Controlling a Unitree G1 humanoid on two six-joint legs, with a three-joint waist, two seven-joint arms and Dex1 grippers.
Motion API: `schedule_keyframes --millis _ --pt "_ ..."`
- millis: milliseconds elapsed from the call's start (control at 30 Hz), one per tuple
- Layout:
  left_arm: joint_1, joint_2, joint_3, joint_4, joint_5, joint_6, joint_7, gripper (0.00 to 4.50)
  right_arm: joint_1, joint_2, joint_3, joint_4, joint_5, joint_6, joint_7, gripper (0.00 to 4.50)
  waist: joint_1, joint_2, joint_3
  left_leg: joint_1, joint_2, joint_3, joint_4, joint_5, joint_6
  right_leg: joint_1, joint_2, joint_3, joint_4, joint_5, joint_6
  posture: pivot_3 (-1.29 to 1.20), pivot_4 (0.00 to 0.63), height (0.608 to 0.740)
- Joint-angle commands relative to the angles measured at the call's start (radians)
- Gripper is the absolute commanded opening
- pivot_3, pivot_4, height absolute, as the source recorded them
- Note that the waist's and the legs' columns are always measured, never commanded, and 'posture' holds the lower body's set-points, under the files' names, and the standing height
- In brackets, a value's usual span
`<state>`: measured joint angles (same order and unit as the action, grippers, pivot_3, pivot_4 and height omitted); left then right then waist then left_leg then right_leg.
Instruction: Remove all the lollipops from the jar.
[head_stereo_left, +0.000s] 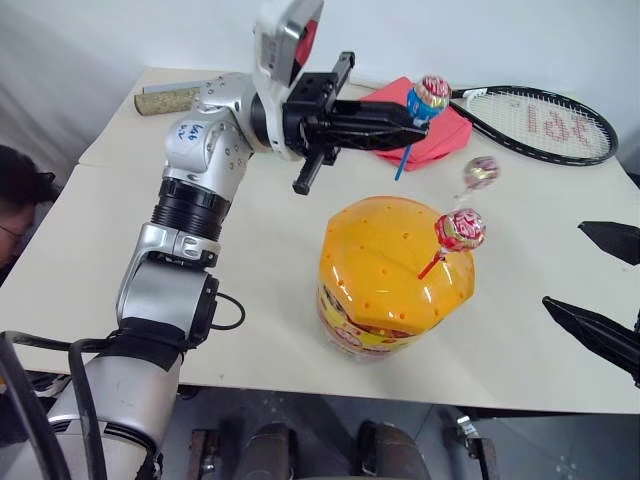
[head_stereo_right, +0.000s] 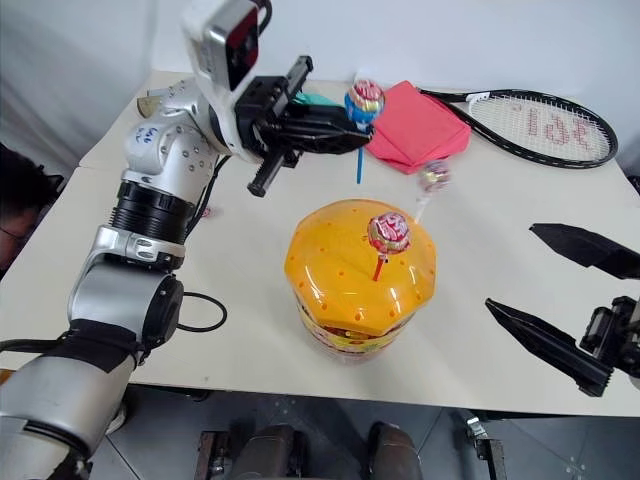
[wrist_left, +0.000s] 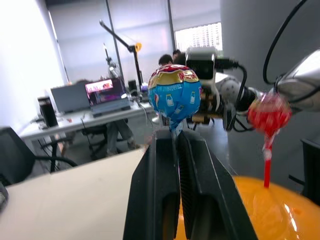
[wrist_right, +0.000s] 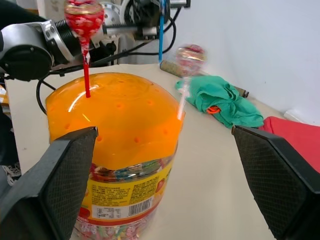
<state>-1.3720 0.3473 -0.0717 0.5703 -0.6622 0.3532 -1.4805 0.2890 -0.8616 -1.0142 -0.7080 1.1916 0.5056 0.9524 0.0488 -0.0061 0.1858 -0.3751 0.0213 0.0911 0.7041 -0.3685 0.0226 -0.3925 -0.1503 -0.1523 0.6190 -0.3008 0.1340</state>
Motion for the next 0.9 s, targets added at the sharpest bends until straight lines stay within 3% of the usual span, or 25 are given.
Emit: schedule_keyframes --millis 33,267,400,667,900 --pt "-0.054 0.073 0.02 -0.038 0.079 0.058 0.096 0.05 -0.016 -0.021 0.006 0.022 0.001 -0.014 0.009 4.5 0.0 0.0 0.0 0.0 0.0 0.0 0.0 0.0 0.0 0.0 0.0 0.0 0.0 0.0 0.0 0.0 0.15 0.74" --pt "-0.027 0.285 -0.092 -0.046 0.348 0.315 0.335 0.05 -0.062 -0.05 0.057 0.071 -0.019 -0.013 0.036 4.5 -0.002 0.0 0.0 0.001 0.0 0.0 -0.001 0.0 0.0 0.0 0.0 0.001 0.0 0.0 0.0 0.0 0.15 0.74" --pt "0.085 0.446 -0.18 -0.146 0.484 0.503 0.403 0.05 -0.112 -0.075 0.107 0.116 -0.039 -0.014 0.059 4.5 -0.011 0.0 0.0 0.002 0.0 0.001 -0.002 0.0 0.0 -0.001 0.0 0.002 0.0 0.0 0.0 0.0 0.15 0.74" --pt "0.294 0.64 -0.239 -0.298 0.592 0.778 0.484 0.05 -0.205 -0.098 0.204 0.18 -0.07 -0.009 0.095 4.5 -0.012 -0.003 0.001 0.001 0.0 0.001 -0.002 0.0 0.0 -0.001 0.0 0.002 0.0 0.0 0.0 0.0 0.15 0.74" --pt "0.452 0.732 -0.279 -0.341 0.627 0.839 0.507 0.05 -0.286 -0.113 0.281 0.234 -0.097 -0.004 0.124 4.5 -0.007 -0.003 0.001 0.002 0.0 0.001 -0.002 0.0 0.0 -0.001 0.0 0.003 0.001 0.0 0.0 0.0 0.15 0.74"
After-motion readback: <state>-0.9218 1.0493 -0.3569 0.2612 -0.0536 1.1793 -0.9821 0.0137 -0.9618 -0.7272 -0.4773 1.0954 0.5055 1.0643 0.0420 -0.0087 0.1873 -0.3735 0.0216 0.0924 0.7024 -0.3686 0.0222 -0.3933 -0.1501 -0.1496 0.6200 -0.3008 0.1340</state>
